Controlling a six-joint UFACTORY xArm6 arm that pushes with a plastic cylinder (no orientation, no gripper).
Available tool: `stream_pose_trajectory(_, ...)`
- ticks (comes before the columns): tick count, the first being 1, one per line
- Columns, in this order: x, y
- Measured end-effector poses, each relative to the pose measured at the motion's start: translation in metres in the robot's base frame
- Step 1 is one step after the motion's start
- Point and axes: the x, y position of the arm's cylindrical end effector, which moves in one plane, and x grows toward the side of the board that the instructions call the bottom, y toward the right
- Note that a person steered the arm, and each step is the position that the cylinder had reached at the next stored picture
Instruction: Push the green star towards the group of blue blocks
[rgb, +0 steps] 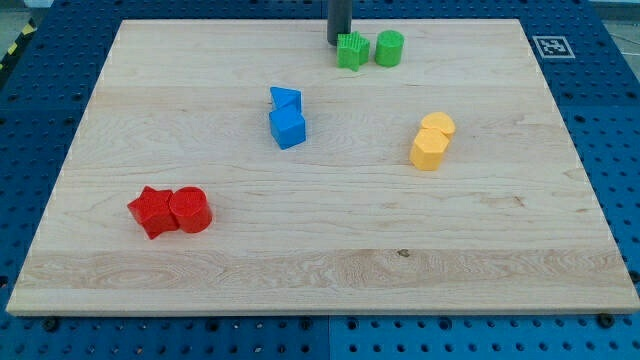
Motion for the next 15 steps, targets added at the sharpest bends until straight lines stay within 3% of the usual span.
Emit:
stream_pose_trajectory(6,0.017,0.042)
stream_pose_trajectory(12,0.067,0.048)
stream_pose_trajectory(15,0.064,0.045)
